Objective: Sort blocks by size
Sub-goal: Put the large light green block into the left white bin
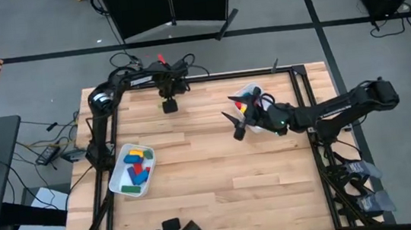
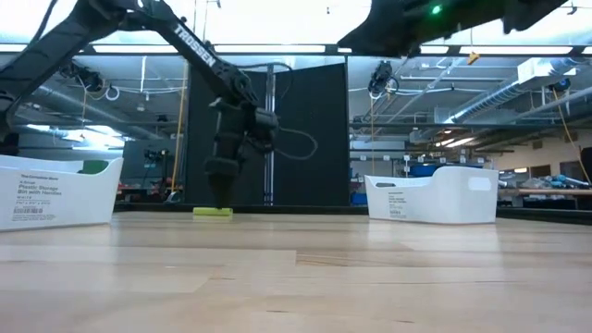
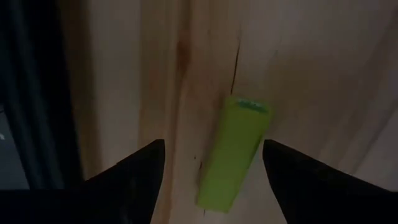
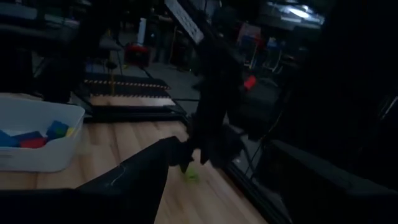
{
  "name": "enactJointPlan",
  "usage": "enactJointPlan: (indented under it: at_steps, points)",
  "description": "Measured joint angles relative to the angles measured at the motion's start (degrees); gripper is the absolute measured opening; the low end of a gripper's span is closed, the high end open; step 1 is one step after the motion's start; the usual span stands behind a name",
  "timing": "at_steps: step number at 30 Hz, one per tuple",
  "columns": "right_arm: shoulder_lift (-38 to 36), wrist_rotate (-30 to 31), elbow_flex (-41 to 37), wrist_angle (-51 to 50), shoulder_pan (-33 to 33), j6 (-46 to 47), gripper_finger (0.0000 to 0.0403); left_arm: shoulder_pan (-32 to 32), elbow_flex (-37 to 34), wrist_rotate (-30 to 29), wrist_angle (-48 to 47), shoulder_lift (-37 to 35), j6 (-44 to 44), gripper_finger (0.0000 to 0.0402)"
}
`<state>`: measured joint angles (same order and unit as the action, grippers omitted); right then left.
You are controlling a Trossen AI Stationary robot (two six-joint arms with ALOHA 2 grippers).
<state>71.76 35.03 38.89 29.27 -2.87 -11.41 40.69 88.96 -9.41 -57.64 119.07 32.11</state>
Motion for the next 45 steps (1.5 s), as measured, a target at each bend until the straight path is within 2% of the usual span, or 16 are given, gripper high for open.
enactJointPlan:
  at_steps: [4,6,9,12,13,17,20,23,26,29,32,37,41,45]
  points:
    - [-2.25,2.44,0.00,-1.94,-2.48,-1.21,0.0282,0.51,-0.08,-0.29,-1.42,1.92,0.63,0.0272]
    - [-3.22,3.97,0.00,-3.41,-3.49,-1.27,0.0281,0.63,-0.06,-0.66,-1.23,2.47,0.68,0.0253]
    - [-4.43,6.46,0.00,-4.17,-4.87,-2.01,0.0281,0.76,-0.06,-0.99,-0.92,2.78,0.75,0.0190]
    - [-5.08,8.31,0.00,-5.02,-6.13,-2.30,0.0281,0.97,-0.08,-0.43,-0.14,2.83,0.80,0.0098]
    - [-5.25,8.92,0.00,-5.22,-6.56,-2.31,0.0281,1.17,-0.07,-0.36,0.49,2.77,0.87,0.0090]
    - [-5.52,11.49,0.02,-6.18,-7.82,-2.37,0.0281,1.52,-0.06,0.42,0.75,2.40,0.71,0.0093]
    - [-5.52,12.30,0.02,-7.37,-8.92,-2.34,0.0281,1.61,-0.37,5.22,1.07,-0.42,-0.73,0.0093]
    - [-5.52,12.28,-0.18,-7.44,-10.08,-1.82,0.0281,1.01,-0.41,10.91,-0.01,-8.26,-2.96,0.0093]
    - [-5.50,12.28,-1.08,-7.49,-10.61,-0.17,0.0281,-1.49,-4.87,14.80,1.55,-19.05,-5.15,0.0093]
    - [-5.48,12.28,-2.08,-6.92,-10.56,1.94,0.0281,-7.08,-12.03,16.42,2.00,-32.55,-9.58,0.0093]
    - [-5.43,12.28,-3.13,-6.13,-10.45,3.10,0.0281,-16.28,-20.70,15.69,-1.21,-46.02,-16.29,0.0093]
    - [-5.43,11.25,-4.70,-5.91,-10.49,5.28,0.0281,-34.40,-30.67,11.64,-8.78,-63.04,-37.21,0.0093]
    - [-5.41,9.02,-4.96,-11.86,-11.26,10.44,0.0281,-47.16,-36.90,10.05,-12.69,-70.23,-53.98,0.0093]
    - [-5.40,8.75,-4.96,-18.71,-12.08,17.02,0.0281,-54.14,-43.35,7.60,-12.61,-71.75,-63.66,0.0093]
